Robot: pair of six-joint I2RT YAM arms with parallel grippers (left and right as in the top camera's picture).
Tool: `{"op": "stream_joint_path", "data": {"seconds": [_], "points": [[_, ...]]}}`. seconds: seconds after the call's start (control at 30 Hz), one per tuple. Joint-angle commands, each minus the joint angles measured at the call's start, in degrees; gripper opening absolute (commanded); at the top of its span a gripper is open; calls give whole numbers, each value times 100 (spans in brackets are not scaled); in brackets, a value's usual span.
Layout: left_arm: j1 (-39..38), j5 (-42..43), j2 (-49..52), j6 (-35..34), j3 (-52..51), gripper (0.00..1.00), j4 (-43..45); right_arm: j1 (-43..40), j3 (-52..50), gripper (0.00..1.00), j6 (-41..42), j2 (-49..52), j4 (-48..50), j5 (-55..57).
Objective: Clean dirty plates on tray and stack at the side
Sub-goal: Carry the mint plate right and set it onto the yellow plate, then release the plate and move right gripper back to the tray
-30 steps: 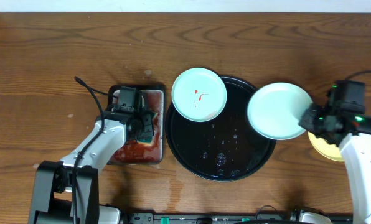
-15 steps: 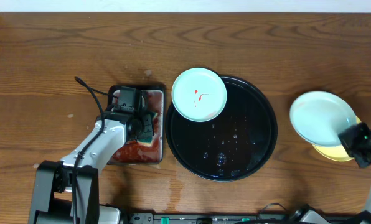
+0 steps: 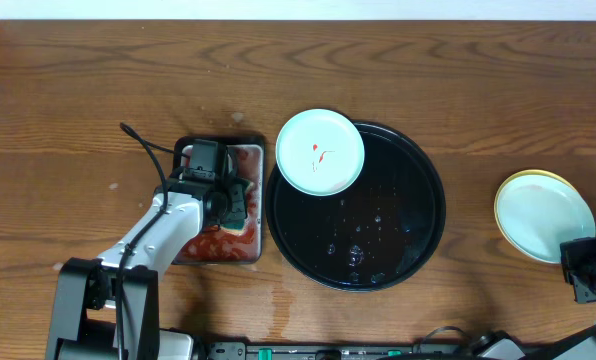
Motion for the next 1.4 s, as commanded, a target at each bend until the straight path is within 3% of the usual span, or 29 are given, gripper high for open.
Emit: {"op": "stream_joint_path", "data": {"seconds": [0.0, 0.03, 0.1, 0.17, 0.47, 0.67, 0.77, 1.0, 1.37], "points": [[4, 11, 184, 11, -94, 8, -81, -55, -31, 2, 109, 2, 44, -107], [4, 11, 184, 11, -94, 8, -81, -55, -31, 10, 109, 2, 63, -107], [4, 11, 184, 11, -94, 8, -81, -55, -31, 44, 107, 2, 118, -151], [4, 11, 184, 11, -94, 8, -79, -37, -31, 54, 103, 2, 175, -251], [4, 11, 184, 11, -94, 8, -81, 216, -31, 61, -42, 4, 278, -446], [4, 11, 184, 11, -94, 8, -81, 826, -31, 57, -1071, 4, 597, -1602], [4, 11, 184, 11, -94, 8, -81, 1414, -28, 60, -1631, 4, 813, -2199], [4, 11, 184, 11, -94, 8, -81, 3101, 396, 60, -2065, 4, 852, -2350], [4, 11, 184, 11, -94, 8, -81, 5698, 2959, 65, -3211, 881, -785, -826]]}}
